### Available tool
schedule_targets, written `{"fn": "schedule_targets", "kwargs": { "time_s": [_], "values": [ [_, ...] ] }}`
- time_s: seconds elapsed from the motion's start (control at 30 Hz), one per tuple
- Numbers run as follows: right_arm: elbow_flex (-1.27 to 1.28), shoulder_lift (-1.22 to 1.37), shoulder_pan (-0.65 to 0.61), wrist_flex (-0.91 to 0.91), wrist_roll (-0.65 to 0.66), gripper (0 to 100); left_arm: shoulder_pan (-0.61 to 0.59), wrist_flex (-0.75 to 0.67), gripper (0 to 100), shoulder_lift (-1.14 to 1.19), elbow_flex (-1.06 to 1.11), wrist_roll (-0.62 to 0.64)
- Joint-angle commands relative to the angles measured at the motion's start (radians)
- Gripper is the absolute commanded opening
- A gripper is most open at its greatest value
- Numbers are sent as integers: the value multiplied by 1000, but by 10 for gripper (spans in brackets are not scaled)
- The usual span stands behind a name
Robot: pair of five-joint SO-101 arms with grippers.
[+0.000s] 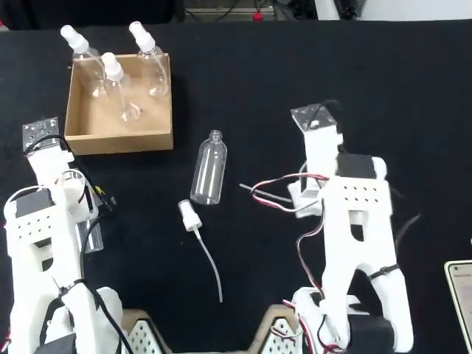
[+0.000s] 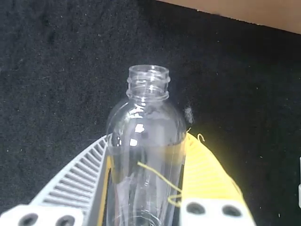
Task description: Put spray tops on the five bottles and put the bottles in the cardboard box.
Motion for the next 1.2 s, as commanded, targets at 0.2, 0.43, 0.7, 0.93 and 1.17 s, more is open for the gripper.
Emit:
{"fn": "schedule_targets", "kwargs": {
  "time_s": [0.2, 0.43, 0.7, 0.93, 1.17],
  "values": [
    [71, -28, -25, 18, -127, 224, -10, -11, 80, -29, -12, 3],
    [216, -28, -57, -117, -123, 248, -10, -11, 80, -29, -13, 2],
    [331, -28, -61, -358, -127, 201, -10, -11, 80, -29, -12, 6],
    [348, -28, -61, -520, -296, 204, -45, -14, 79, -29, -12, 6],
    [295, -28, -61, -577, -476, 204, -62, -15, 80, -29, -13, 8]
  ]
}}
